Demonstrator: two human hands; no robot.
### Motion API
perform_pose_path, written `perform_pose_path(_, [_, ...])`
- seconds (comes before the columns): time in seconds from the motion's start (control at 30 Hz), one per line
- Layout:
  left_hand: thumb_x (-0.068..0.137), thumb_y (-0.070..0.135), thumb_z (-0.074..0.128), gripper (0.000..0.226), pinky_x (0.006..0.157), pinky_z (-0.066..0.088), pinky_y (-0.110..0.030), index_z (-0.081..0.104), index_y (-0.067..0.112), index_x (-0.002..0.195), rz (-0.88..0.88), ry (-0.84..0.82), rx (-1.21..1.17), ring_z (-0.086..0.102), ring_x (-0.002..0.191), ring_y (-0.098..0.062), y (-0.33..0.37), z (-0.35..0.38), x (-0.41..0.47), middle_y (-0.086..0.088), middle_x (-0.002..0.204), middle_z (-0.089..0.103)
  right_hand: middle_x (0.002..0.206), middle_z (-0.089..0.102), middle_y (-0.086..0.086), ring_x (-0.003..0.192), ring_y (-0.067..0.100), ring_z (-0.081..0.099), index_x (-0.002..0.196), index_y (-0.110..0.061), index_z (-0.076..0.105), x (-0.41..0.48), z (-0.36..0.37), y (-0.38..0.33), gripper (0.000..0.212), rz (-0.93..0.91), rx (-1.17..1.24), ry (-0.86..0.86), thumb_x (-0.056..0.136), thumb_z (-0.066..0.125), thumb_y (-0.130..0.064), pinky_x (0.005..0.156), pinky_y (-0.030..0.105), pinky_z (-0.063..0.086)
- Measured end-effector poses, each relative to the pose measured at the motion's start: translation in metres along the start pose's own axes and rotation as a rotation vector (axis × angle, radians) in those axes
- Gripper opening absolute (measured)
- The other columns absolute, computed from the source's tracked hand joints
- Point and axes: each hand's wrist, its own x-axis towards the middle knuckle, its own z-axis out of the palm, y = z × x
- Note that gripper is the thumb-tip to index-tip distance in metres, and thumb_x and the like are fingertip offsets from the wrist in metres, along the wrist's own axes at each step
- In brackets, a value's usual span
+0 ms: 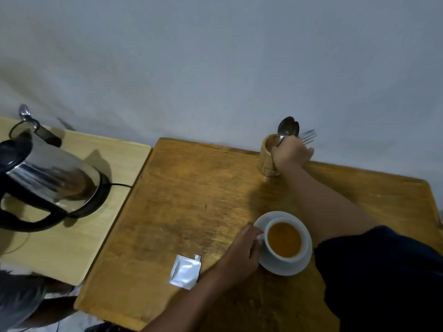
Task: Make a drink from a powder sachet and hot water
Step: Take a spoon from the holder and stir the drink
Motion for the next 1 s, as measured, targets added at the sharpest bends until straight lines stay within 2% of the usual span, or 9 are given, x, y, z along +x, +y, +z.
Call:
perform_pose_path(0.17, [0.097, 0.021, 0.039, 0.018, 0.080, 0.039, -0.016, 0.052, 0.013, 0.105, -0.007, -0.009, -0.014, 0.048, 0.095, -0.007, 0.000, -0.001, 0.000, -0.002, 0.104, 0.050, 0.103, 0.066, 0.013, 0.087, 0.031, 0.061, 0.101, -0.005, 0.063, 0.000, 0.005, -0.002, 0.027, 0.056, 0.137, 0.030, 0.087, 0.054, -0.026, 0.098, 0.042, 0.035])
perform_pose_path(0.27, [0.097, 0.022, 0.039, 0.019, 0.081, 0.040, -0.016, 0.052, 0.014, 0.108, -0.031, -0.013, -0.011, 0.048, 0.096, -0.008, 0.001, -0.001, -0.001, -0.002, 0.106, 0.051, 0.086, 0.066, 0.009, 0.074, 0.024, 0.052, 0.096, -0.007, 0.066, -0.010, 0.007, 0.006, 0.020, 0.024, 0.296, 0.103, 0.087, 0.056, -0.023, 0.095, 0.041, 0.036])
perform_pose_path(0.33, [0.096, 0.021, 0.039, 0.019, 0.081, 0.039, -0.015, 0.052, 0.014, 0.109, -0.039, -0.021, -0.011, 0.048, 0.096, -0.008, 0.001, -0.002, -0.001, -0.001, 0.106, 0.050, 0.079, 0.062, 0.008, 0.070, 0.020, 0.046, 0.085, -0.008, 0.065, -0.019, 0.005, 0.012, 0.015, -0.068, 0.395, 0.159, 0.086, 0.058, -0.020, 0.086, 0.036, 0.039])
perform_pose_path(0.47, [0.097, 0.020, 0.040, 0.021, 0.079, 0.037, -0.012, 0.052, 0.014, 0.113, -0.068, -0.030, -0.002, 0.048, 0.096, -0.008, 0.003, -0.003, -0.001, 0.005, 0.105, 0.048, 0.083, 0.061, 0.007, 0.072, 0.017, 0.051, 0.090, -0.007, 0.065, -0.028, -0.016, 0.017, 0.015, -0.211, 0.581, 0.130, 0.088, 0.059, -0.020, 0.061, 0.023, 0.040])
perform_pose_path(0.6, [0.097, 0.020, 0.040, 0.023, 0.083, 0.039, -0.021, 0.052, 0.015, 0.116, -0.102, -0.032, 0.024, 0.051, 0.102, -0.013, 0.007, -0.003, -0.002, -0.004, 0.114, 0.054, 0.083, 0.054, 0.000, 0.080, 0.018, 0.054, 0.090, -0.009, 0.061, -0.033, -0.064, 0.018, 0.012, -0.395, 0.605, 0.188, 0.090, 0.056, -0.019, 0.070, 0.029, 0.047])
perform_pose_path(0.7, [0.097, 0.020, 0.040, 0.025, 0.080, 0.038, -0.019, 0.053, 0.014, 0.118, -0.106, -0.033, 0.067, 0.050, 0.100, -0.012, 0.006, -0.004, -0.001, -0.006, 0.117, 0.055, 0.086, 0.054, -0.002, 0.080, 0.015, 0.052, 0.093, -0.013, 0.055, -0.049, -0.102, 0.026, 0.011, -0.516, 0.571, 0.174, 0.093, 0.050, -0.022, 0.070, 0.027, 0.045])
perform_pose_path(0.77, [0.097, 0.021, 0.040, 0.025, 0.074, 0.037, -0.014, 0.054, 0.014, 0.116, -0.100, -0.040, 0.069, 0.049, 0.096, -0.011, 0.006, -0.004, 0.000, -0.007, 0.115, 0.056, 0.085, 0.057, 0.001, 0.076, 0.018, 0.053, 0.093, -0.014, 0.051, -0.062, -0.121, 0.038, 0.013, -0.616, 0.484, 0.136, 0.095, 0.045, -0.025, 0.066, 0.035, 0.046])
perform_pose_path(0.83, [0.097, 0.021, 0.040, 0.024, 0.074, 0.037, -0.018, 0.056, 0.012, 0.112, -0.108, -0.047, 0.050, 0.051, 0.097, -0.015, 0.006, -0.004, 0.001, -0.008, 0.111, 0.056, 0.087, 0.062, 0.004, 0.075, 0.022, 0.056, 0.097, -0.016, 0.048, -0.075, -0.132, 0.055, 0.013, -0.675, 0.367, 0.028, 0.094, 0.043, -0.028, 0.066, 0.042, 0.048])
perform_pose_path(1.0, [0.096, 0.019, 0.041, 0.026, 0.084, 0.034, -0.023, 0.056, 0.009, 0.115, -0.103, -0.073, 0.069, 0.048, 0.101, -0.014, 0.009, -0.006, 0.001, -0.008, 0.116, 0.055, 0.083, 0.056, 0.000, 0.077, 0.022, 0.054, 0.100, -0.020, 0.049, -0.111, -0.127, 0.101, 0.011, -0.570, 0.176, -0.378, 0.096, 0.042, -0.028, 0.068, 0.035, 0.045])
